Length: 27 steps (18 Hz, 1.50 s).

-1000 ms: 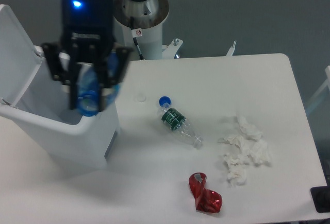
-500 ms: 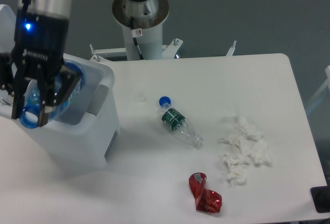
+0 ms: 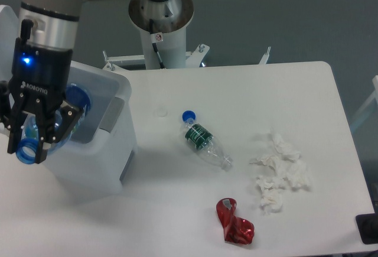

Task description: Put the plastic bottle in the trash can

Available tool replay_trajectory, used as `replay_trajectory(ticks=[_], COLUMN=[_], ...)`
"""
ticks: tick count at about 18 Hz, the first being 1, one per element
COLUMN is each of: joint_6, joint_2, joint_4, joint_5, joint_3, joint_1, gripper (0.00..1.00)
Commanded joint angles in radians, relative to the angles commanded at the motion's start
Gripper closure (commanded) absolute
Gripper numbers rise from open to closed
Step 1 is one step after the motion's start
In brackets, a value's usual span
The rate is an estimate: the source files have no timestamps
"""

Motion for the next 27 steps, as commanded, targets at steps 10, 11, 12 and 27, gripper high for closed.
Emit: replay_trajectory(ticks=[10, 11, 12, 27], joint_6=[0.060, 0.061, 0.060, 0.067], joint_2=[0.017, 0.026, 0.037, 0.121], joint_4=[0.000, 0.000, -0.002, -0.011], joint_5=[-0.018, -0.026, -0.028, -0.064], joint_3=[-0.051, -0.058, -0.063, -0.081], joint_1=[-0.025, -0.023, -0.020, 0.122], gripper=[0.53, 0.50, 0.46, 0.00])
